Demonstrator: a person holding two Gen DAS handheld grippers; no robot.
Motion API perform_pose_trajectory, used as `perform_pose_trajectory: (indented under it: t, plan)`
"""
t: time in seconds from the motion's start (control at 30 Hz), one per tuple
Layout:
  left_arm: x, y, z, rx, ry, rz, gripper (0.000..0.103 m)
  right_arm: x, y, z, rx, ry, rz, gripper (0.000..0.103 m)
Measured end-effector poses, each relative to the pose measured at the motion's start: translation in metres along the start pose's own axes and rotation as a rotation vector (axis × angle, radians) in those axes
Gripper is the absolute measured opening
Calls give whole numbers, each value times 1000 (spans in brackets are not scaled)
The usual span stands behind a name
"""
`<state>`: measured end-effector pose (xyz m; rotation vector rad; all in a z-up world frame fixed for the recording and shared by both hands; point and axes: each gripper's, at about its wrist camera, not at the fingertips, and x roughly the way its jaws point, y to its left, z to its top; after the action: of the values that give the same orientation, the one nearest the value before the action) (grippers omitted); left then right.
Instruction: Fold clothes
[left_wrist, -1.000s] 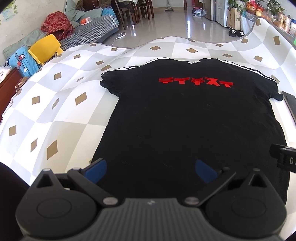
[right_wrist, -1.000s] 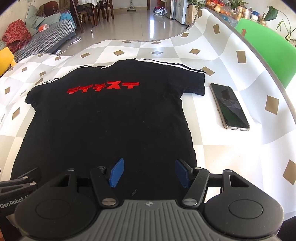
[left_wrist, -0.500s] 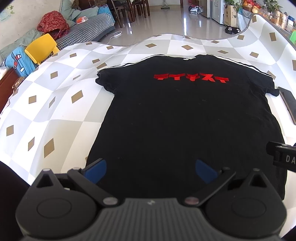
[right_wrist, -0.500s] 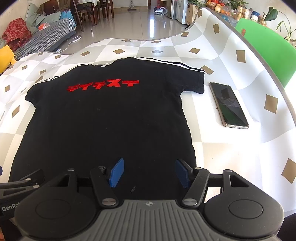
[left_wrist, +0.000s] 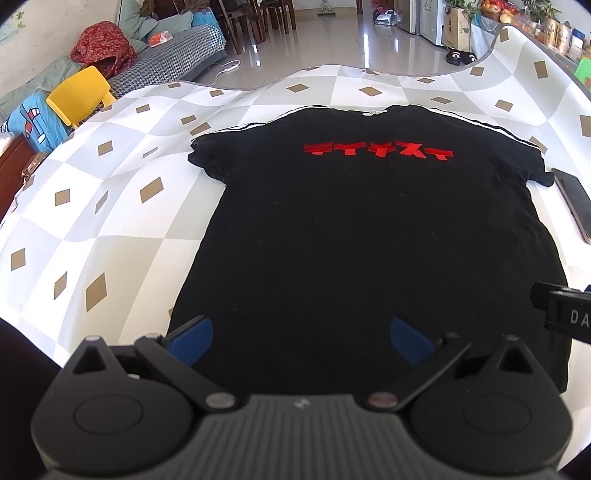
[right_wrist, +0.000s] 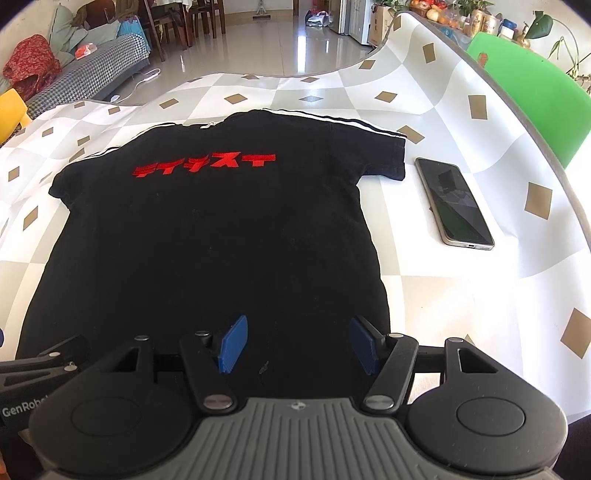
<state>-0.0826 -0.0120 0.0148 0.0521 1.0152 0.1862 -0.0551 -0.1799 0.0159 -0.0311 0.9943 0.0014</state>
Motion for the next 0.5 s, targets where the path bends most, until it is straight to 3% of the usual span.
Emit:
perform_pose_trajectory:
  t: [0.5]
  plan:
    - [-3,0,-1,-5,-7,-1,103,0,0,-1,1,0,-1,61]
